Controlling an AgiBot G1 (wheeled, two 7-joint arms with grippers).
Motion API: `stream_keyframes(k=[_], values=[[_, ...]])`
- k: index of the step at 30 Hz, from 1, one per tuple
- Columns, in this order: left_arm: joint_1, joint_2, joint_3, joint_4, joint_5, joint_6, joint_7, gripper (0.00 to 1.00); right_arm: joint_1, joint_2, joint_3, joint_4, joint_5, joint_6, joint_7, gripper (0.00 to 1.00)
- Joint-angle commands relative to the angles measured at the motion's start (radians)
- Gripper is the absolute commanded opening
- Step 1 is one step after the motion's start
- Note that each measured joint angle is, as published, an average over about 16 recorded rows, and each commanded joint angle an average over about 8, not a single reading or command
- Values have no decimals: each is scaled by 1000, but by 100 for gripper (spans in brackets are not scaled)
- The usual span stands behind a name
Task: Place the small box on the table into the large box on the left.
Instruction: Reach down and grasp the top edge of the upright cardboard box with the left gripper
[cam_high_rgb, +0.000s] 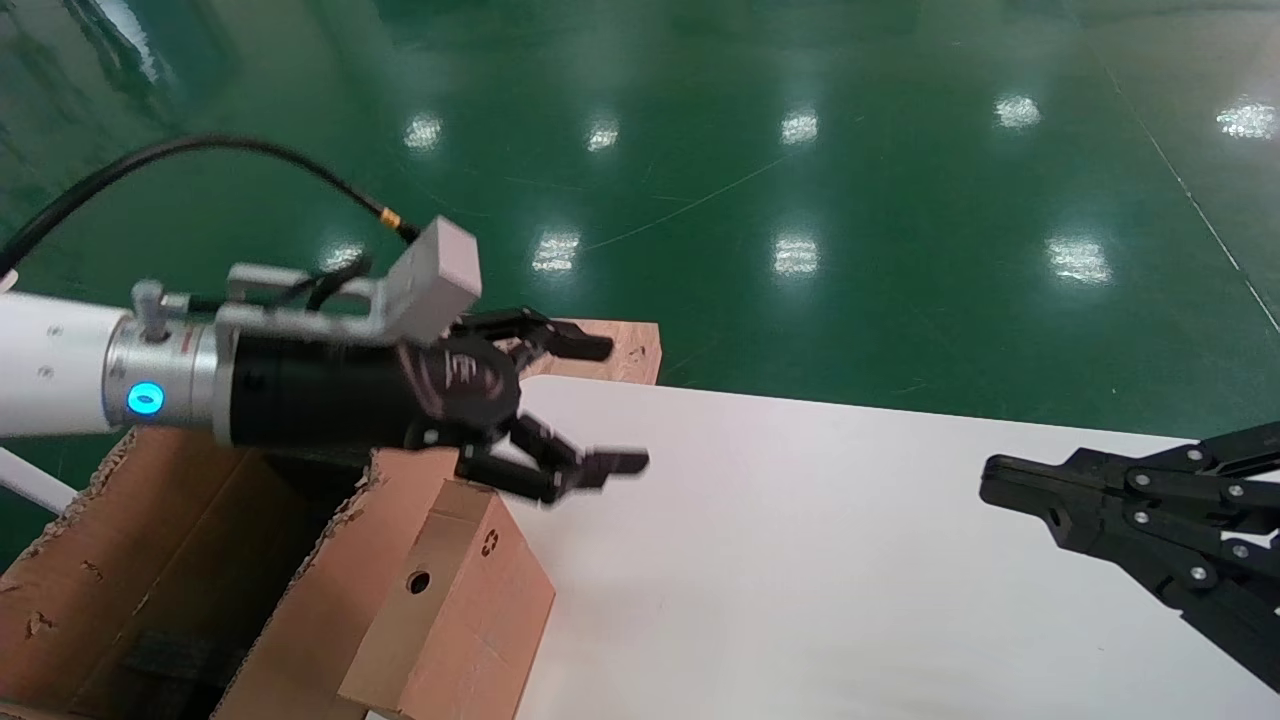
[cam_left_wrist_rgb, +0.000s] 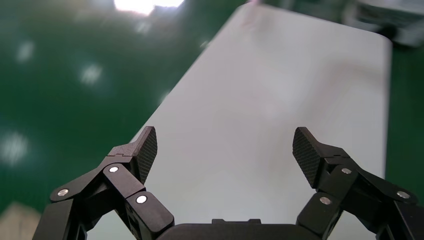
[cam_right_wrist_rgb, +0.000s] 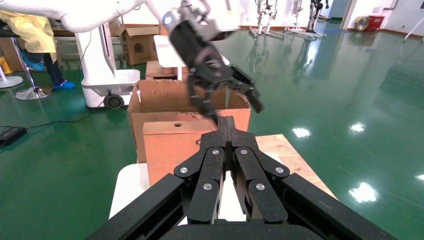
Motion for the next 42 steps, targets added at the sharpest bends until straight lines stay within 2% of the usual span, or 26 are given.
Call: stream_keyframes(k=[1, 5, 9, 14, 20, 24, 30, 34, 35, 42], values=[[-37, 6, 26, 1, 49, -21, -110, 100, 0, 0, 0, 0, 0, 0, 0, 0], [-134, 41, 100, -8, 180, 26, -317, 100, 0, 0, 0, 0, 0, 0, 0, 0], [-207, 62, 155, -16, 276, 92, -438, 100, 0, 0, -1, 0, 0, 0, 0, 0], [-257, 74, 187, -21, 330, 142, -472, 100, 0, 0, -1, -1, 0, 0, -1, 0], [-256, 76, 188, -10, 333, 143, -477, 100, 0, 0, -1, -1, 0, 0, -1, 0], [-279, 98, 219, 0, 388, 163, -560, 100, 0, 0, -1, -1, 0, 0, -1, 0], [-381, 188, 375, -8, 567, 216, -833, 100, 1, 0, -1, -1, 0, 0, -1, 0], [-460, 226, 488, -16, 630, 218, -945, 100, 1, 0, -2, -1, 1, 0, -1, 0], [-475, 230, 508, -18, 635, 216, -960, 100, 1, 0, -2, -1, 1, 0, -1, 6], [-541, 235, 571, -25, 627, 220, -977, 100, 1, 1, -2, -2, 1, 1, -1, 93]])
